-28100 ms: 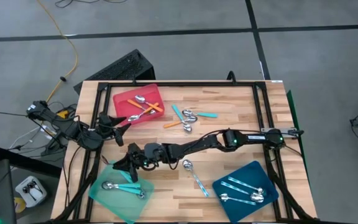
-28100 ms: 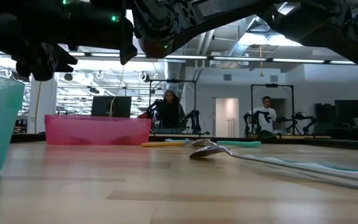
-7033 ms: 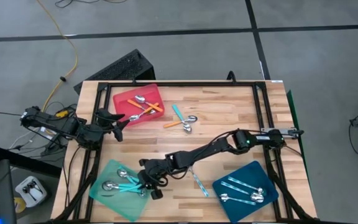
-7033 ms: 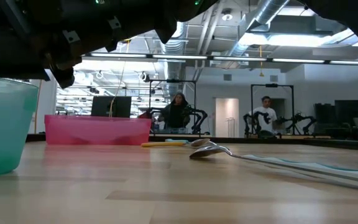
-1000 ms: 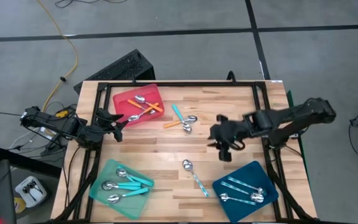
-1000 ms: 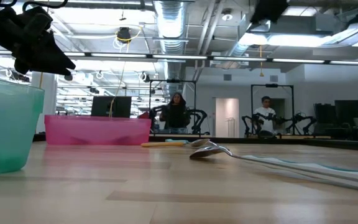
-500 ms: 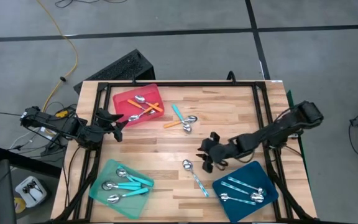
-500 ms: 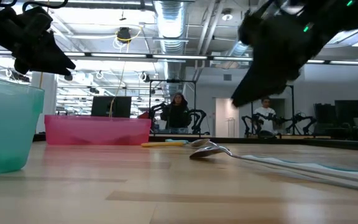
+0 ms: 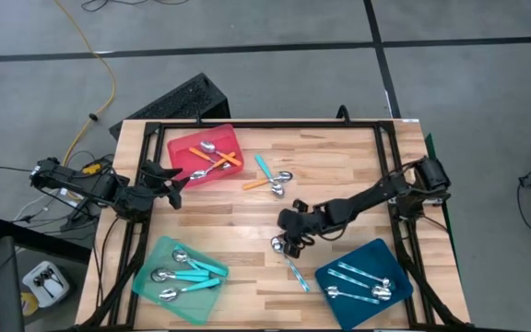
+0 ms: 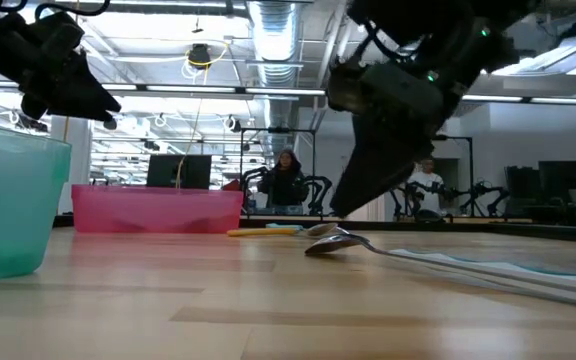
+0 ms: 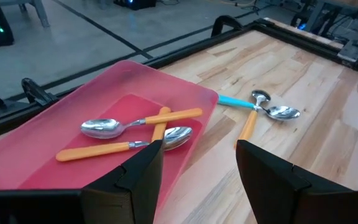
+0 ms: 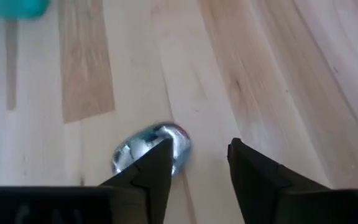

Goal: Sort silverware by color (type)
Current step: Put the blue patterned spoon into the blue bin

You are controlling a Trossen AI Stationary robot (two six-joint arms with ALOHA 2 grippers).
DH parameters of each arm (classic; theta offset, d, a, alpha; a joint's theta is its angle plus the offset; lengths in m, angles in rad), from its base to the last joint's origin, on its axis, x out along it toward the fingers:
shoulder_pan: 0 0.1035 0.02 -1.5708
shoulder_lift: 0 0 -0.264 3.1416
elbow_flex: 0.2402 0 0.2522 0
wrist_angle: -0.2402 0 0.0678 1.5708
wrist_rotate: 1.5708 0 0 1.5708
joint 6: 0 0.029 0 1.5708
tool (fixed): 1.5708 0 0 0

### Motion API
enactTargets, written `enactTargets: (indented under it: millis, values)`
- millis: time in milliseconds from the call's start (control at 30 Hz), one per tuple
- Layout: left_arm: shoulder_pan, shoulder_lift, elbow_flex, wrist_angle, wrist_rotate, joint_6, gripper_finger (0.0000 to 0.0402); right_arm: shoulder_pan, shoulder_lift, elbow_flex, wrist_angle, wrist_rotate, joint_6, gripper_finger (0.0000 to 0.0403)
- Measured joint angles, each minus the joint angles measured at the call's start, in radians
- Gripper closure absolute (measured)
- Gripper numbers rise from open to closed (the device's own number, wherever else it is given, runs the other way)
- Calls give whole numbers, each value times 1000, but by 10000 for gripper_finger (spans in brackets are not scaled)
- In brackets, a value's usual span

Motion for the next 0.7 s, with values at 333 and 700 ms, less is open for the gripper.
enactTargets:
  millis: [333,700]
  values:
    - [0,2,-22,7,-2,-14,212,122,-11,99,-251,11,290,180]
    - [0,2,-48,28,-3,-53,212,191,-1,115,-301,143,533,190]
